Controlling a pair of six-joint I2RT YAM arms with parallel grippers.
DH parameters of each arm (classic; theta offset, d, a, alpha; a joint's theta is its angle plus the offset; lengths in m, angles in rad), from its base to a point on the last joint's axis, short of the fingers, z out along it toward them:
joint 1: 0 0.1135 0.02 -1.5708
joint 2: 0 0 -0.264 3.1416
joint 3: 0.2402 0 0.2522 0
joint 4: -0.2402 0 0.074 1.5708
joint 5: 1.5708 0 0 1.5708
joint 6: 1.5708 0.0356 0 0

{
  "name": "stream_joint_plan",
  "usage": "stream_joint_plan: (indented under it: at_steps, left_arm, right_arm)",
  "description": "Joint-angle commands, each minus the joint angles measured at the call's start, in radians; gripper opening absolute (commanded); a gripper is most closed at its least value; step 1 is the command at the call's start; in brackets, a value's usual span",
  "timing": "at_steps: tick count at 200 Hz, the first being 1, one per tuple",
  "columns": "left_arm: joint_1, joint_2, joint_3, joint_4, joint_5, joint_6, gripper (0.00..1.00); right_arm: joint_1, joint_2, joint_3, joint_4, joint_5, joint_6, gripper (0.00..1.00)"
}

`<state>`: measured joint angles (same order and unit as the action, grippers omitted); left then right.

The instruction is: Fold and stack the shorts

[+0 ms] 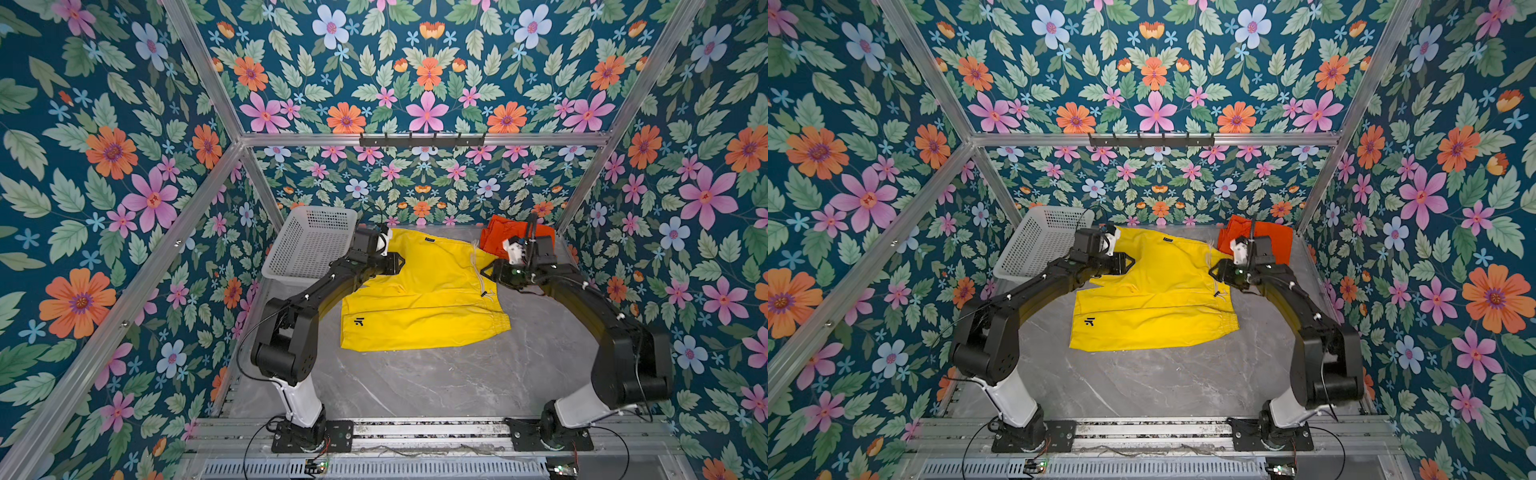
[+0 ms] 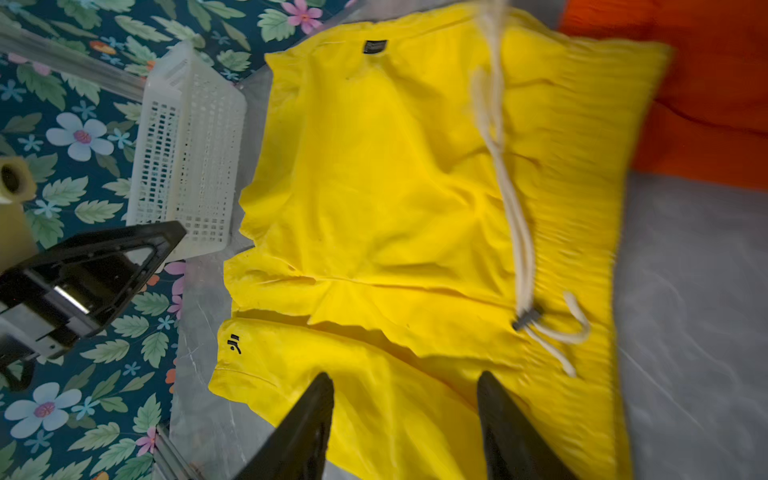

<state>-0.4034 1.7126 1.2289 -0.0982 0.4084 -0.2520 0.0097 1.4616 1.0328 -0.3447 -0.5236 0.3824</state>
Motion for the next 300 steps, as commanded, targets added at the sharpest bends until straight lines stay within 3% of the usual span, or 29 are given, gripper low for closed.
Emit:
stream_joint_plan:
  at_steps: [1,30,50,77,107,129,219,234,265,300]
  left_arm:
    - [0.001,-0.063,-0.070,-0.058,-0.023,0.076,0.44]
    - [0.005,-0.160,-0.197,-0.102,-0.067,-0.029,0.46]
    - [0.007,-0.221,-0.286,-0.086,-0.073,-0.093,0.46]
    - [0.014,-0.291,-0.376,-0.046,-0.086,-0.147,0.46]
    - [0.032,-0.319,-0.408,-0.051,-0.090,-0.205,0.46]
    - [0.045,-0.345,-0.435,-0.051,-0.097,-0.240,0.43]
    - [0.236,-0.532,-0.626,-0.084,-0.038,-0.352,0.44]
    - [0.256,-0.540,-0.644,-0.081,-0.036,-0.368,0.44]
    - [0.284,-0.546,-0.663,-0.098,-0.040,-0.397,0.47]
    - [0.336,-0.554,-0.686,-0.132,-0.050,-0.407,0.50]
  right_arm:
    - [-0.074,-0.100,-0.126,-0.018,-0.097,0.042,0.57]
    - [-0.105,-0.210,-0.271,-0.017,-0.063,0.037,0.61]
    - [-0.106,-0.199,-0.296,-0.035,-0.095,0.031,0.61]
    - [-0.106,-0.190,-0.324,-0.061,-0.025,0.002,0.61]
    - [-0.101,-0.158,-0.342,-0.045,-0.114,-0.011,0.60]
    - [-0.091,-0.155,-0.349,-0.031,-0.117,-0.019,0.58]
    - [-0.066,-0.073,-0.333,-0.025,-0.177,-0.073,0.58]
    - [-0.063,-0.054,-0.320,-0.044,-0.171,-0.079,0.51]
    - [-0.060,-0.064,-0.317,-0.036,-0.190,-0.068,0.23]
    - [-0.059,-0.097,-0.309,-0.040,-0.184,-0.057,0.15]
